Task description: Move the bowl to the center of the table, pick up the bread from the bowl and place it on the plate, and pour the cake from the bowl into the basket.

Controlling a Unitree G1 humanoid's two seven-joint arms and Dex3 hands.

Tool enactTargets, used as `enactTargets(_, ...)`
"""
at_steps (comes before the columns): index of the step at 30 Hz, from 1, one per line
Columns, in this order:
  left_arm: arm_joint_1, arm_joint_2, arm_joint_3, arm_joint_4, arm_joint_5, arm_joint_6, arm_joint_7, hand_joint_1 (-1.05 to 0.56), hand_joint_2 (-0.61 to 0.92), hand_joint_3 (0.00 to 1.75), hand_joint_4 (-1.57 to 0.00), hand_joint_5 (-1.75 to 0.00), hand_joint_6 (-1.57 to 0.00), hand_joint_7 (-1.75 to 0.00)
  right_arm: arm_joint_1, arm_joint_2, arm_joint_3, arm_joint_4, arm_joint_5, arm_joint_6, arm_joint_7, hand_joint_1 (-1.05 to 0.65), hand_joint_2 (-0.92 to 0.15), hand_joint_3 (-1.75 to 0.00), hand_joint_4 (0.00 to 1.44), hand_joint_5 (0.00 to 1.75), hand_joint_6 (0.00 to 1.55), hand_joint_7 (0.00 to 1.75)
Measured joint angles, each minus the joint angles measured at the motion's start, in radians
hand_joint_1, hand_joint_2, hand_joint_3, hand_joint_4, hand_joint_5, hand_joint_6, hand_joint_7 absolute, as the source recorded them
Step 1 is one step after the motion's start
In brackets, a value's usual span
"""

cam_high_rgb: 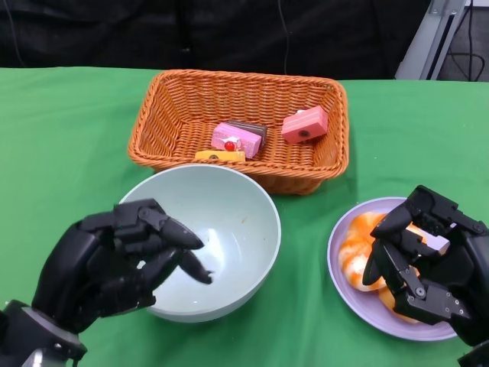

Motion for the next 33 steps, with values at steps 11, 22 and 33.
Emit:
enactTargets(11, 0.039, -0.088, 0.023, 0.008, 0.098, -0.014, -0.074, -0.13, 0.61, 1.13, -0.70, -1.75, -0.66, -1.52, -0.002, -0.007, 0.021, -0.060, -0.004, 0.026, -0.001, -0.17, -0.65, -0.80, 0.73, 1.60, 0.65, 1.33)
enactTargets(22, 0.023, -0.103, 0.033, -0.038, 0.237, -0.018, -0.083, -0.17, 0.46, 1.30, -0.72, -1.74, -0.68, -1.53, -0.004, -0.030, 0.176, -0.186, -0.060, 0.100, 0.008, -0.10, -0.45, -1.06, 0.82, 1.52, 0.75, 1.26)
enactTargets(33, 0.054, -0.078, 0.021, -0.113, 0.287, 0.004, -0.083, -0.15, 0.53, 1.21, -0.70, -1.73, -0.70, -1.49, 0.042, -0.050, 0.234, -0.250, -0.080, 0.127, -0.004, -0.12, -0.55, -0.95, 0.73, 1.51, 0.70, 1.22)
